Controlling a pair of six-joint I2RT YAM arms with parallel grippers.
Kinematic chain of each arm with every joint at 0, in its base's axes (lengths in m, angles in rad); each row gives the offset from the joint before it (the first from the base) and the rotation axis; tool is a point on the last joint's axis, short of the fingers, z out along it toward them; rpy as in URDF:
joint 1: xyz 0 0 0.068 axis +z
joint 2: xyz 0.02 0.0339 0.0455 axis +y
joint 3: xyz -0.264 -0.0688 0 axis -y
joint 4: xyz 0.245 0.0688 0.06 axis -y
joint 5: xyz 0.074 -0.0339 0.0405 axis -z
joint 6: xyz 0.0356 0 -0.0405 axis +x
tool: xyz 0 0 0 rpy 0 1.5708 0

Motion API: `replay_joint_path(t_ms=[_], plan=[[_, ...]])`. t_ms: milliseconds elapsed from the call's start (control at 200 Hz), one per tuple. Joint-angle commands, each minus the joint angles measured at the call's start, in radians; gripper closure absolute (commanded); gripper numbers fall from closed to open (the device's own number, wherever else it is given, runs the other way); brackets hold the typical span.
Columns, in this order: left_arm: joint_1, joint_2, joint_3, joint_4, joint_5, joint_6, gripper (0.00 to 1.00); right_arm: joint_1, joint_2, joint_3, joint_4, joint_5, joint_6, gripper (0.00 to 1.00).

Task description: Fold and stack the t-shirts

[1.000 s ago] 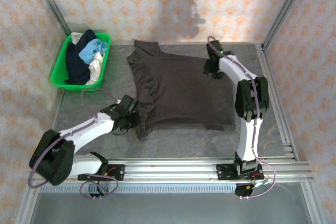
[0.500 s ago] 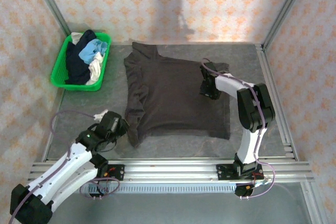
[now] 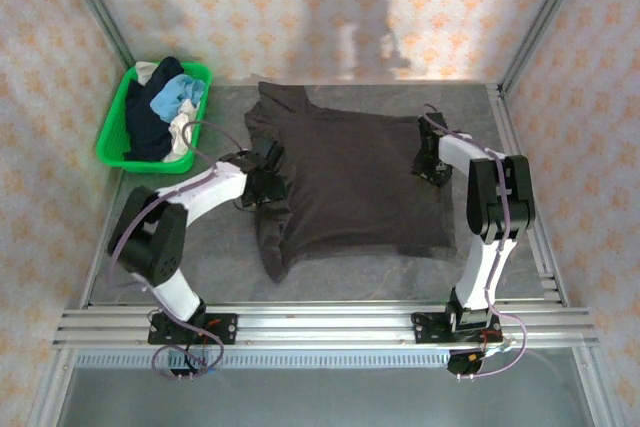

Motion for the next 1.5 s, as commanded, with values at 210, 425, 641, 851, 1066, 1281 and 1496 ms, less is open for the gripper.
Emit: replay_joint_path(t_ms=[210,425,641,851,1066,1281,1496], plan=[[0.001,0.021,0.065,-0.008,0.051,0.091,0.96,-0.080,0.062,0.111,-0.084,0.058,-0.050,0.54],[0.038,-0.174,-0.165,0.025,0.005,-0.010,1.00,-0.085,0.057,0.088,-0.072,0.052,-0.040,0.53],[0.055,-0.413,-0.395,0.003,-0.084,-0.187,1.00,-0.085,0.074,0.092,-0.079,0.059,-0.038,0.53],[0.077,-0.504,-0.433,-0.108,-0.139,-0.187,0.87,-0.085,0.067,0.098,-0.107,0.084,-0.024,0.53],[0.084,-0.586,-0.428,-0.254,-0.177,-0.171,0.46,-0.065,-0.040,0.051,-0.102,0.078,-0.016,0.50],[0.082,-0.601,-0.282,-0.229,-0.211,-0.093,0.38,0.103,-0.188,-0.033,-0.082,0.057,-0.039,0.48],[0.084,-0.192,-0.010,-0.070,-0.086,0.017,0.36,0.468,-0.352,-0.233,0.223,-0.061,-0.074,0.37]])
